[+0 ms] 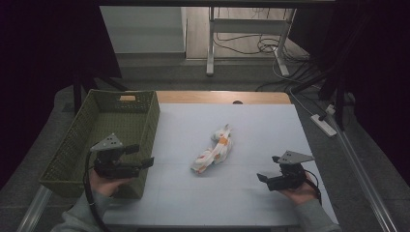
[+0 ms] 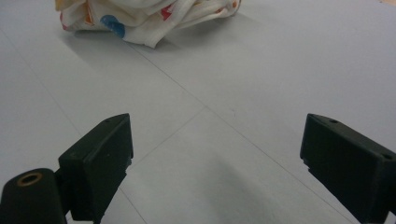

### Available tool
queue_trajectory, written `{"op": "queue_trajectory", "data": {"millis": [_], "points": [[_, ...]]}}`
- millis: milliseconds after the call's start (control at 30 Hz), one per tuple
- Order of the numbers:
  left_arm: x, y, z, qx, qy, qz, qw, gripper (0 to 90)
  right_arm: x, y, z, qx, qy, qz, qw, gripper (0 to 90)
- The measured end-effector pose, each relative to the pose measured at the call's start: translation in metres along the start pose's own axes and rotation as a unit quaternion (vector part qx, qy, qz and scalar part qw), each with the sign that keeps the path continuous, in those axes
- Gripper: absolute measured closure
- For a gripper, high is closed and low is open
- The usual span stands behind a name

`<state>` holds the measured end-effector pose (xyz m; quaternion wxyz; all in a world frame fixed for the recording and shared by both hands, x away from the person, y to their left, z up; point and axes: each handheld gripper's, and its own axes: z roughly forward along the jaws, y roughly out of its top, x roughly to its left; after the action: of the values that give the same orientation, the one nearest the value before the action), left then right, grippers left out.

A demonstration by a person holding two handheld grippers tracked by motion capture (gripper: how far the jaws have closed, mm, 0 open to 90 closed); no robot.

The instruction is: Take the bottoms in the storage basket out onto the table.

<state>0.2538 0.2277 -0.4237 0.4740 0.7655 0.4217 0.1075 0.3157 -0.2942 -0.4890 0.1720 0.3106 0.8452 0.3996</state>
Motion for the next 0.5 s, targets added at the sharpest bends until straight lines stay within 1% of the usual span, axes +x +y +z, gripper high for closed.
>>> {"op": "queue_trajectory", "data": {"millis": [67,200,500], "points": [[0.0001,-0.0013,-0.0009,0.002,0.002,0.002,1.0000,19.7,0.0000,0.0001,-0.0007,-0.001,0.000,0.000,1.0000,9.8],[0.0020,-0.0027,-0.0028,-0.002,0.006,-0.001,1.0000,19.8,0.0009,0.0015,-0.0027,-0.011,0.008,0.008,0.9999,9.8],[0.0027,-0.0023,-0.0027,-0.001,0.008,0.001,1.0000,19.3,0.0010,0.0008,-0.0030,-0.009,0.008,0.006,0.9999,9.8]]}}
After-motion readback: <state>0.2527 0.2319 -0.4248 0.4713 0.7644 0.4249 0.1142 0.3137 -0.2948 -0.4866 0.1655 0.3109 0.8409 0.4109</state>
